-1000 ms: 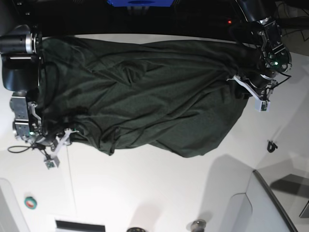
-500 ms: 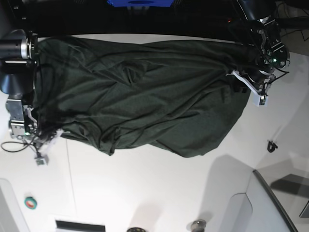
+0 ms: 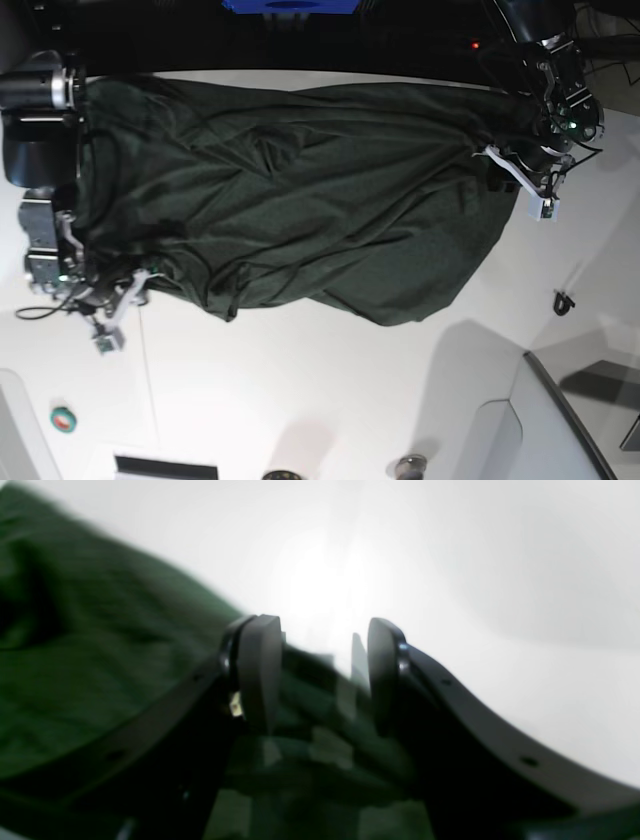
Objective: Layout the t-shirt on the table in an organized manner, then fold the t-shirt properly
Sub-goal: 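Pull the shirt side outward with the right gripper, straightening it, then reach the right gripper into the shirt middle and grasp fabric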
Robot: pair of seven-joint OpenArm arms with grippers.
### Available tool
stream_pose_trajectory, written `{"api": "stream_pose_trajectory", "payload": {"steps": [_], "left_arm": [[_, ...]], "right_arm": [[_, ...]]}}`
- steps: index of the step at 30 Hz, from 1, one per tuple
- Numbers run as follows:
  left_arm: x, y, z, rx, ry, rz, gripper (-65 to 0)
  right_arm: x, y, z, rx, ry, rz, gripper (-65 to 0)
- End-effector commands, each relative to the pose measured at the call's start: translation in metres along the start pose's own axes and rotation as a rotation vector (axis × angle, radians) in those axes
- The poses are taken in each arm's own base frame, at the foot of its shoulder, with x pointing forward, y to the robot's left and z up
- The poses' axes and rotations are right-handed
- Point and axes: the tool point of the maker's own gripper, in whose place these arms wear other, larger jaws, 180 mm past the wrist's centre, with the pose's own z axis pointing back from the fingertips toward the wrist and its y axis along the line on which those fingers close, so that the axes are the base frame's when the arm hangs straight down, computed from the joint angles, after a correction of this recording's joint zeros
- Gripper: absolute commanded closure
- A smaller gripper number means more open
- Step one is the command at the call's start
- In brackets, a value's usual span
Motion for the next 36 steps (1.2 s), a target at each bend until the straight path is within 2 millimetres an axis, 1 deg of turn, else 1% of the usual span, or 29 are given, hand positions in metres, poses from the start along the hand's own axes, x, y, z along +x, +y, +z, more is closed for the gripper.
{"api": "stream_pose_trajectory", "payload": {"steps": [1, 3, 5, 7, 8, 10, 13, 14, 16, 17, 19, 21, 22, 24, 26, 28, 29, 31, 34, 36], "left_arm": [[0.018, 0.006, 0.004, 0.008, -0.05, -0.015, -10.4], [0.018, 0.006, 0.004, 0.008, -0.05, -0.015, -10.4], [0.017, 0.006, 0.004, 0.008, -0.05, -0.015, -10.4], [0.018, 0.006, 0.004, 0.008, -0.051, -0.015, -10.4], [0.018, 0.006, 0.004, 0.008, -0.051, -0.015, -10.4], [0.019, 0.006, 0.003, 0.007, -0.052, -0.014, -10.4], [0.017, 0.006, 0.003, 0.006, -0.048, -0.011, -10.4], [0.015, 0.006, 0.003, 0.006, -0.045, -0.011, -10.4], [0.015, 0.006, 0.003, 0.007, -0.045, -0.01, -10.4], [0.015, 0.006, 0.003, 0.007, -0.045, -0.01, -10.4], [0.01, 0.011, 0.006, 0.016, -0.032, -0.018, -10.4], [0.009, 0.013, 0.007, 0.019, -0.029, -0.021, -10.4], [0.009, 0.013, 0.007, 0.02, -0.027, -0.022, -10.4], [0.008, 0.013, 0.008, 0.02, -0.026, -0.022, -10.4], [0.008, 0.014, 0.008, 0.021, -0.026, -0.023, -10.4], [0.007, 0.014, 0.008, 0.021, -0.024, -0.023, -10.4], [0.002, 0.014, 0.009, 0.021, -0.015, -0.023, -10.4], [-0.002, 0.014, 0.01, 0.021, -0.006, -0.022, -10.4], [-0.004, 0.014, 0.01, 0.021, -0.003, -0.022, -10.4], [-0.008, 0.019, 0.014, 0.034, 0.001, -0.011, -10.4]], "right_arm": [[0.019, -0.013, 0.005, -0.019, -0.044, 0.009, -26.9], [0.007, -0.012, 0.0, -0.011, -0.011, -0.006, -26.9], [0.002, -0.011, -0.003, -0.006, 0.01, -0.02, -26.9], [-0.003, -0.006, -0.008, 0.008, 0.03, -0.034, -26.9], [-0.004, -0.005, -0.009, 0.01, 0.032, -0.034, -25.8], [-0.001, -0.006, -0.009, 0.009, 0.014, -0.037, -19.4], [0.003, -0.008, -0.008, 0.006, -0.007, -0.041, -3.5], [0.003, -0.008, -0.008, 0.005, -0.009, -0.042, 0.0], [0.007, -0.014, -0.007, -0.023, -0.017, -0.053, -1.2], [0.012, -0.018, -0.007, -0.039, -0.025, -0.059, -1.4], [0.014, -0.037, -0.002, -0.097, -0.028, -0.077, -0.9], [0.015, -0.051, 0.001, -0.146, -0.032, -0.094, -0.9], [0.02, -0.055, 0.003, -0.161, -0.04, -0.099, -0.9], [0.023, -0.062, 0.004, -0.194, -0.046, -0.116, -0.9], [0.028, -0.08, 0.011, -0.242, -0.089, -0.168, -0.9], [0.033, -0.091, 0.016, -0.27, -0.14, -0.211, -0.9], [0.035, -0.097, 0.019, -0.288, -0.16, -0.232, -0.9], [0.036, -0.108, 0.023, -0.324, -0.185, -0.269, -0.9], [0.035, -0.12, 0.028, -0.376, -0.202, -0.311, -0.9], [0.034, -0.128, 0.032, -0.411, -0.216, -0.334, -1.2]]}}
